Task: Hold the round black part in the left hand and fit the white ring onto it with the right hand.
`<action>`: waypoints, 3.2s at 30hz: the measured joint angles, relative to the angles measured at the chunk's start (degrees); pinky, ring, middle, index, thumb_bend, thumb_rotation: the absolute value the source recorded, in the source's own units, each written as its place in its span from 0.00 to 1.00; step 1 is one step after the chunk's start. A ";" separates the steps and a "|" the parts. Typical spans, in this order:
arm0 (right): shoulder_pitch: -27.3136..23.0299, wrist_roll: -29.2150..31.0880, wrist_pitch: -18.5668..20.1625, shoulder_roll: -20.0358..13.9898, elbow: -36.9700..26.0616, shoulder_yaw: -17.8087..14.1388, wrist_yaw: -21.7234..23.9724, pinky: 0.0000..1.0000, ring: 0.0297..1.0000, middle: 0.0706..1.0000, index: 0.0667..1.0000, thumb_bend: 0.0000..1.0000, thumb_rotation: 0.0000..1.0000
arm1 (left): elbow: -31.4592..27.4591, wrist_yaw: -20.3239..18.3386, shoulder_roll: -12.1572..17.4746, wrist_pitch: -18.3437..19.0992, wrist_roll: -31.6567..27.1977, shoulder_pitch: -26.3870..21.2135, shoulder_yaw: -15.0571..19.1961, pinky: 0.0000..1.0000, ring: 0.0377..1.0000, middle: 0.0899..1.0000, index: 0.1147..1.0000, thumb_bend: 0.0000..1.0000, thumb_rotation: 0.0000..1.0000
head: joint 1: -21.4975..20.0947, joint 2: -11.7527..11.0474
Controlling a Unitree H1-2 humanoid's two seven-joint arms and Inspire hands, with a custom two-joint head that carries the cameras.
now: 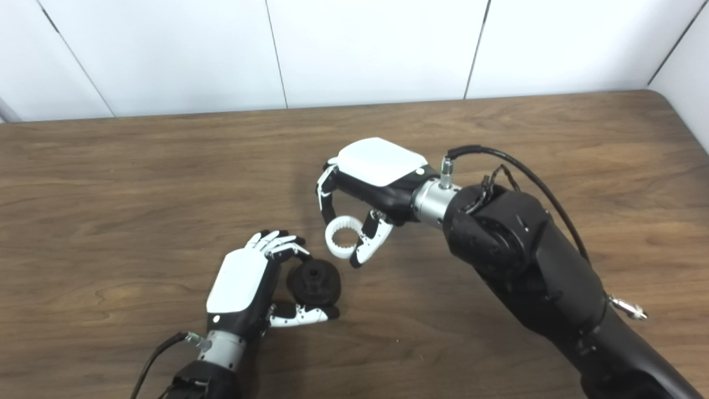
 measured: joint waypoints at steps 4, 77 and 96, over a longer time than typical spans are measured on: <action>0.66 0.00 -0.29 1.10 -0.85 0.01 1.30 0.93 0.90 0.78 0.45 0.53 0.14 | 0.03 -0.04 -0.12 0.15 0.01 -0.14 -0.22 0.95 0.87 0.76 0.42 0.52 0.05 | 0.53 0.44; 4.54 -3.50 -6.69 6.63 2.86 -0.10 2.76 0.90 0.90 0.78 0.45 0.53 0.14 | -2.17 -4.50 -1.26 4.93 1.86 -1.23 -1.97 0.95 0.87 0.78 0.42 0.52 0.05 | 1.59 5.01; 5.18 -4.48 -6.81 7.11 3.88 -0.33 1.79 0.87 0.90 0.78 0.45 0.52 0.14 | -2.55 -5.28 -1.42 4.99 2.29 -1.16 -1.99 0.95 0.87 0.77 0.42 0.52 0.05 | 1.15 5.19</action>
